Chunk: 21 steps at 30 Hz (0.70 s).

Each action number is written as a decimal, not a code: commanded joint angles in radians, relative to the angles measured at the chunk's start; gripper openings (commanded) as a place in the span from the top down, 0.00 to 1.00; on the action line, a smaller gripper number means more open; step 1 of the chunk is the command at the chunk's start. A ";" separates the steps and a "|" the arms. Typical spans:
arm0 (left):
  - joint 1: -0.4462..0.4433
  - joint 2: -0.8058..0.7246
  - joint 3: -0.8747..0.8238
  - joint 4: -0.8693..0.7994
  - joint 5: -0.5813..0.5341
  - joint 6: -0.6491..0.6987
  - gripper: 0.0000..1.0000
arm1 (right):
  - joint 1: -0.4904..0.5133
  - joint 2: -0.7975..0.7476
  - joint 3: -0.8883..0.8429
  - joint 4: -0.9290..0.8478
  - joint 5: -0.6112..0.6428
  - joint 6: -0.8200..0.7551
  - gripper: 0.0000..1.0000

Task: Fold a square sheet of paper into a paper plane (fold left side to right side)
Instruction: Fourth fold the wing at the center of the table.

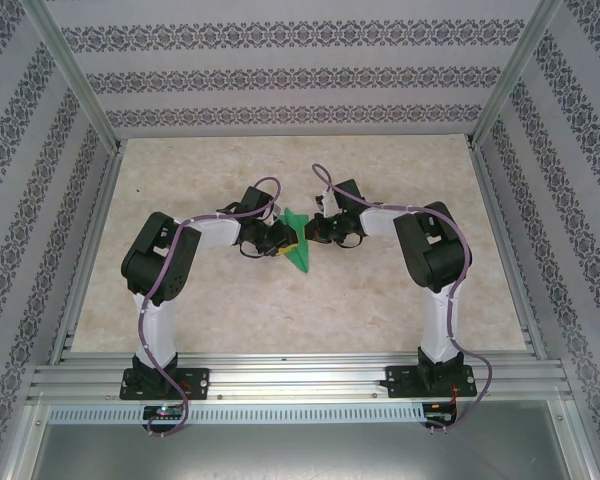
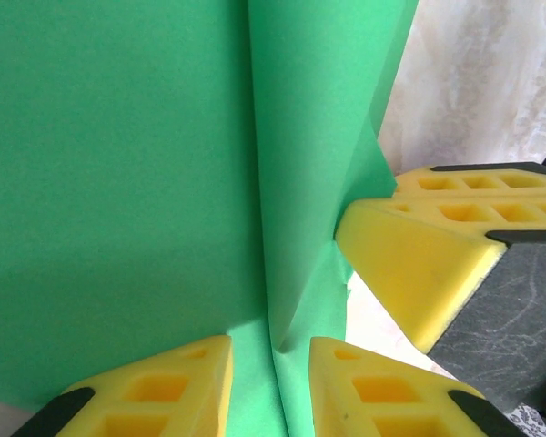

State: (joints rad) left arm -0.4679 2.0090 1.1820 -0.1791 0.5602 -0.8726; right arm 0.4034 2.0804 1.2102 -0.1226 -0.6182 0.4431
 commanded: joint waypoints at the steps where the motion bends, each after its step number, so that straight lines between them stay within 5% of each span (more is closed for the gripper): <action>1: -0.009 0.007 0.013 -0.045 -0.042 0.014 0.70 | 0.002 -0.003 -0.041 -0.013 0.058 -0.010 0.95; 21: -0.012 -0.008 0.036 -0.074 -0.035 0.031 0.67 | 0.011 -0.009 -0.050 -0.031 0.083 0.005 0.94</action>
State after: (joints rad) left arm -0.4683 2.0109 1.1912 -0.1902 0.5568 -0.8692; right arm 0.4061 2.0594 1.1702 -0.0784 -0.5983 0.4541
